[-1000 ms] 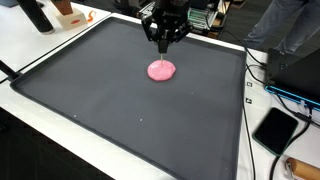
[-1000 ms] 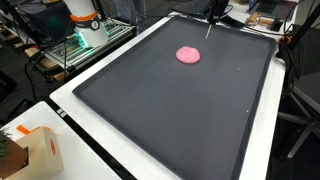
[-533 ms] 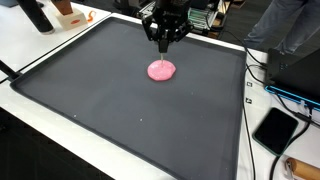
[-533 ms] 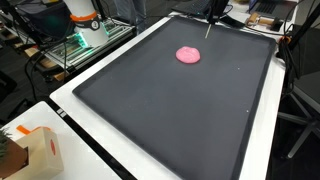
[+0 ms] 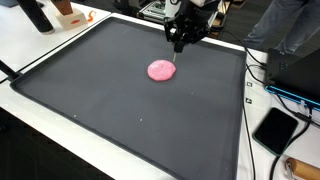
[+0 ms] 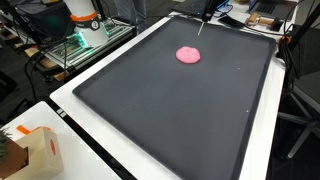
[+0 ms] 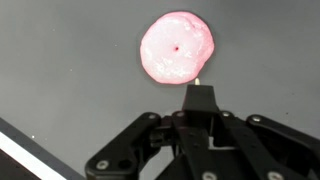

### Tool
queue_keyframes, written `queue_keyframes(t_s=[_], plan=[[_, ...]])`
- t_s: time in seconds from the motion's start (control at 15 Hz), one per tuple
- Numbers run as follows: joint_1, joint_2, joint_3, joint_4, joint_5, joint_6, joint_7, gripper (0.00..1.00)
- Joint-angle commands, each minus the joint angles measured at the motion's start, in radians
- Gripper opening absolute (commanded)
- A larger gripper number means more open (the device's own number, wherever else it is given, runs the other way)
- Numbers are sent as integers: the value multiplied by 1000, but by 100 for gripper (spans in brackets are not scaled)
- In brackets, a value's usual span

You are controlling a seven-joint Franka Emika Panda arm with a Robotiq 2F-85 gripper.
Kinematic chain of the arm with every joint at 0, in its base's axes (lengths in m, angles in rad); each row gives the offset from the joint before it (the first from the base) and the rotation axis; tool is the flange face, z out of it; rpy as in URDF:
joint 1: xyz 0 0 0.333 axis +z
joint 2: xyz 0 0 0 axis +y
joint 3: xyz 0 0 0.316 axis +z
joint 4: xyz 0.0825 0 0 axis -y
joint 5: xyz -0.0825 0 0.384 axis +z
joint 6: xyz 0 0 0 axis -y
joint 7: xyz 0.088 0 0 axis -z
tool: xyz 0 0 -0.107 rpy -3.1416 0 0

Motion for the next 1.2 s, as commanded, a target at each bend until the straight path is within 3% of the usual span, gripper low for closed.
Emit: queue_keyframes(t_s=[0.0, 0.6, 1.13], plan=[[69, 56, -13, 44, -108, -66, 157, 4], [223, 179, -32, 148, -333, -281, 473, 4], [298, 275, -34, 231, -441, -429, 672, 4]])
